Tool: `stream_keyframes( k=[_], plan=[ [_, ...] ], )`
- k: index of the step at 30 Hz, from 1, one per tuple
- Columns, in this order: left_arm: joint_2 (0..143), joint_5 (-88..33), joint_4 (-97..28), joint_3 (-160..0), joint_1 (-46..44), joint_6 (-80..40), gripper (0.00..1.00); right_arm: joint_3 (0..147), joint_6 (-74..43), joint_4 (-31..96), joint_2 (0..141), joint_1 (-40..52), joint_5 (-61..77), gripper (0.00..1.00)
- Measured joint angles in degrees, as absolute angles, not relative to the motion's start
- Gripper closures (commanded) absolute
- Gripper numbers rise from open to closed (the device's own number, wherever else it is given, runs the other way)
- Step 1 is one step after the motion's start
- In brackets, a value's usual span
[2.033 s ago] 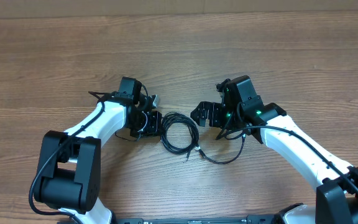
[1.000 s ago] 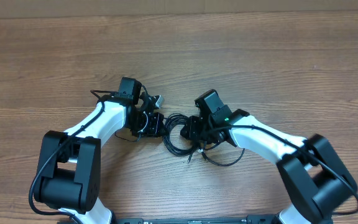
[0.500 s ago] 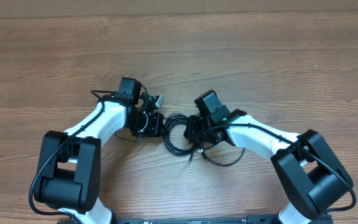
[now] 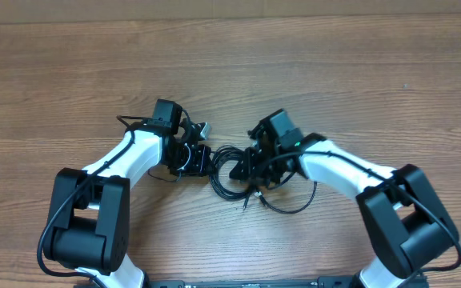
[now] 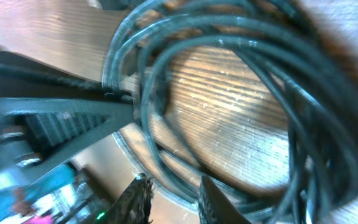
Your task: Untangle cables
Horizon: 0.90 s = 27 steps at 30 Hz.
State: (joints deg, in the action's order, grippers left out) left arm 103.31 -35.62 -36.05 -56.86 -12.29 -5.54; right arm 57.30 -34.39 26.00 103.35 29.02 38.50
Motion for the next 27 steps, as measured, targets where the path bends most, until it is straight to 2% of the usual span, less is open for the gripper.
stream_keyframes(
  k=[7,13,17,22,27],
  plan=[
    [103.3,-35.6,-35.9,-56.9,-12.3,-5.5,0.96,61.6,-31.9,36.3,98.9,24.2,41.2,0.73],
    [103.3,-35.6,-35.9,-56.9,-12.3,-5.5,0.96,60.7,-33.1,45.7,98.7,27.1,32.6,0.73],
    [103.3,-35.6,-35.9,-56.9,-12.3,-5.5,0.96,58.5,-36.0,46.9,98.7,30.1,27.4,0.67],
    [103.3,-35.6,-35.8,-56.9,-12.3,-5.5,0.96,57.8,-37.4,47.2,98.7,31.6,22.5,0.66],
    [103.3,-35.6,-35.6,-56.9,-12.3,-5.5,0.96,57.3,-38.6,46.9,98.7,31.7,18.5,0.54]
  ],
)
